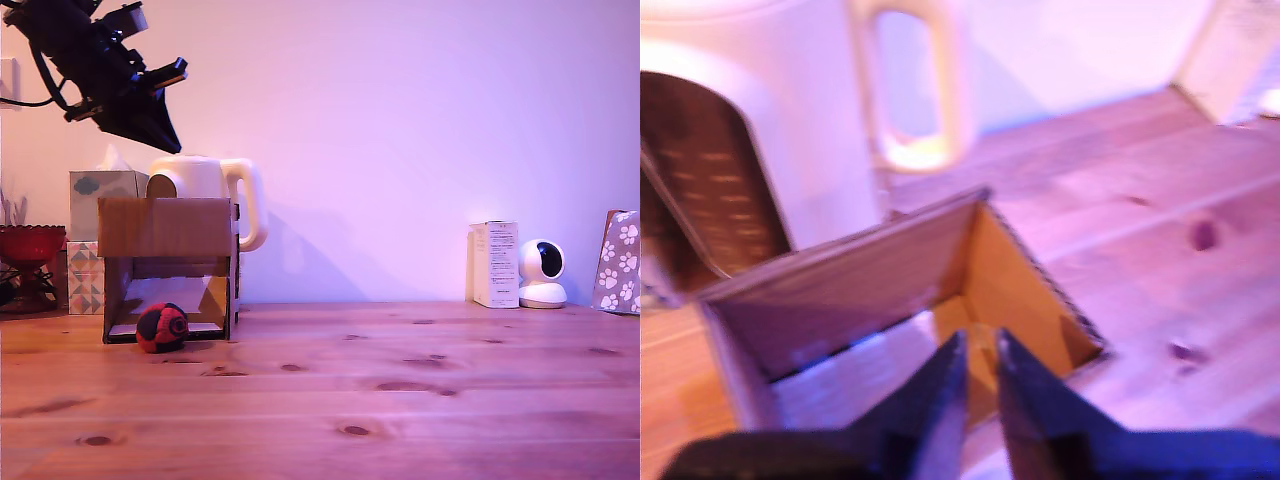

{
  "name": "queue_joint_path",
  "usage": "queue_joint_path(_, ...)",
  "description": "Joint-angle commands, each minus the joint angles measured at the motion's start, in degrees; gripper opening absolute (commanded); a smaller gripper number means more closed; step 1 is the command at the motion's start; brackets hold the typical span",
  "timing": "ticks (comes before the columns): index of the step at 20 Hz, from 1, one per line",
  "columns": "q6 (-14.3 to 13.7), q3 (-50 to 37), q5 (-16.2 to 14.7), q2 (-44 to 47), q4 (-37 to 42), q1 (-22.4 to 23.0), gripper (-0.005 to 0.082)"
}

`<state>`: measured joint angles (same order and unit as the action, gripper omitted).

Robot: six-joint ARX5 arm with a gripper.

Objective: Drop the footbag into the cardboard dice tower

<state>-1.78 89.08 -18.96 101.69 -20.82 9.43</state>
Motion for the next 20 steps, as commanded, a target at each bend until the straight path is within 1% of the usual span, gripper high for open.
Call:
queue_joint_path(1, -0.3, -4.5, -0.2, -3.3, 1.8, 0.5, -0.0024)
queue_joint_path(4, 0.4, -11.4, -0.2, -7.4, 6.1, 0.5, -0.0024)
queue_joint_path(7, 1.8, -18.3, -0.3, -10.8, 9.9, 0.5, -0.0024)
queue_joint_path(9, 2.0, -23.0, -0.3, -12.5, 12.6, 0.5, -0.0024)
queue_joint_path(12, 2.9, -31.1, -0.7, -15.0, 18.4, 0.5, -0.0024)
queue_joint_path(15, 4.6, -40.2, -0.7, -18.0, 25.5, 0.5, -0.0024)
queue_joint_path(17, 6.2, -45.4, -0.6, -19.3, 29.2, 0.5, -0.0024)
queue_joint_path(20, 6.4, -50.9, -0.2, -19.8, 31.6, 0.5, -0.0024)
